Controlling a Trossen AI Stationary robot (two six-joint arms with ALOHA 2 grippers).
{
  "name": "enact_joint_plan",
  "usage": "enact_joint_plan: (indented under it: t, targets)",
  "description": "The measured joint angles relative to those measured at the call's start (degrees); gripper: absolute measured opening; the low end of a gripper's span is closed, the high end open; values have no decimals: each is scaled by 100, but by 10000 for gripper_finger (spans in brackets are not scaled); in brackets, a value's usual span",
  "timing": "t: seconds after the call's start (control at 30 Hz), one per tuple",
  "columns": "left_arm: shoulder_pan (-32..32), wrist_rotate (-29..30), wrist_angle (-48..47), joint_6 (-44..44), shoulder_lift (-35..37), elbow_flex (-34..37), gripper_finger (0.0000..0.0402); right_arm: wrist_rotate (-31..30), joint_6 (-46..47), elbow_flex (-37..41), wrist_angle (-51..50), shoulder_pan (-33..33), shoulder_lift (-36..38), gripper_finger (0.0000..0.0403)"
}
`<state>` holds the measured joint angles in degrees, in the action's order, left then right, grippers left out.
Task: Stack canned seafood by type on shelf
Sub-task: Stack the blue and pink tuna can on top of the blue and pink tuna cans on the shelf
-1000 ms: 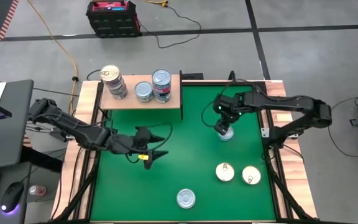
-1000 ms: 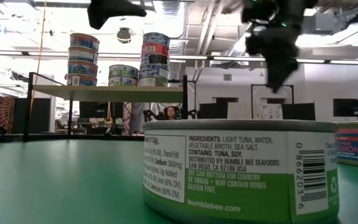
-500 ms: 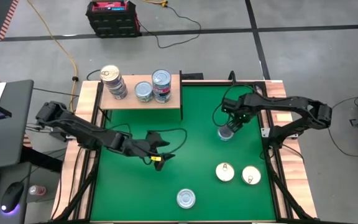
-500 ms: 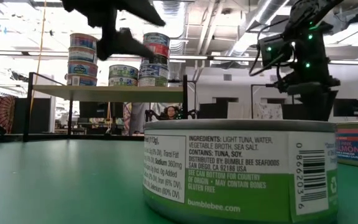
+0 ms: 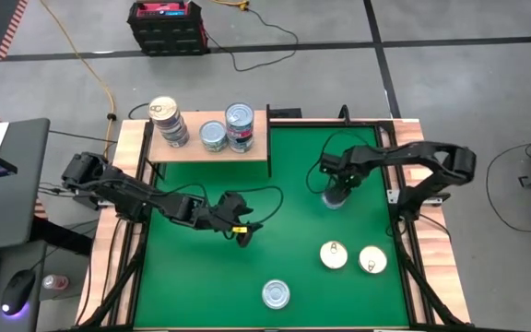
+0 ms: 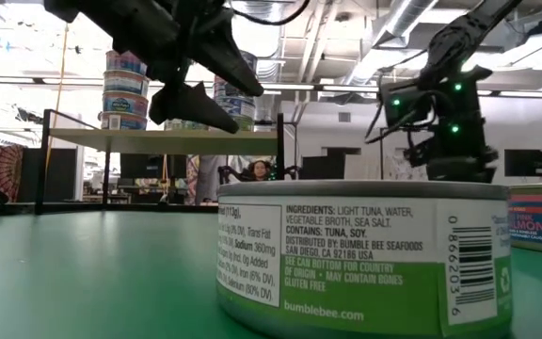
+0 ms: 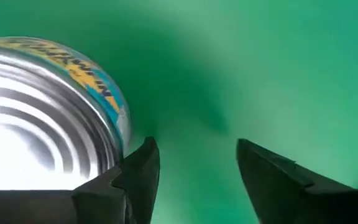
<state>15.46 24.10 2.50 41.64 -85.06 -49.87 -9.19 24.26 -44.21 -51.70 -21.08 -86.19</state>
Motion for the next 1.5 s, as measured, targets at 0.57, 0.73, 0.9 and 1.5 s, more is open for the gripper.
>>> enact_joint_plan:
  t: [0.57, 0.73, 0.9, 1.5]
  targets:
    - [341, -1226, -852, -1361, -36, 0, 302, 868, -582, -1505, 2251, 2601, -442, 244]
    - [732, -1828, -1191, -1439, 8, 0, 301, 948, -502, -1519, 2126, 3099, -466, 244]
    - [1496, -1473, -1195, -1176, 6, 2, 282, 929, 34, -1521, 1951, 3693, -464, 244]
    - [1033, -572, 68, -80, -13, 249, 236, 1113, 2266, -1519, -973, 4773, -212, 244]
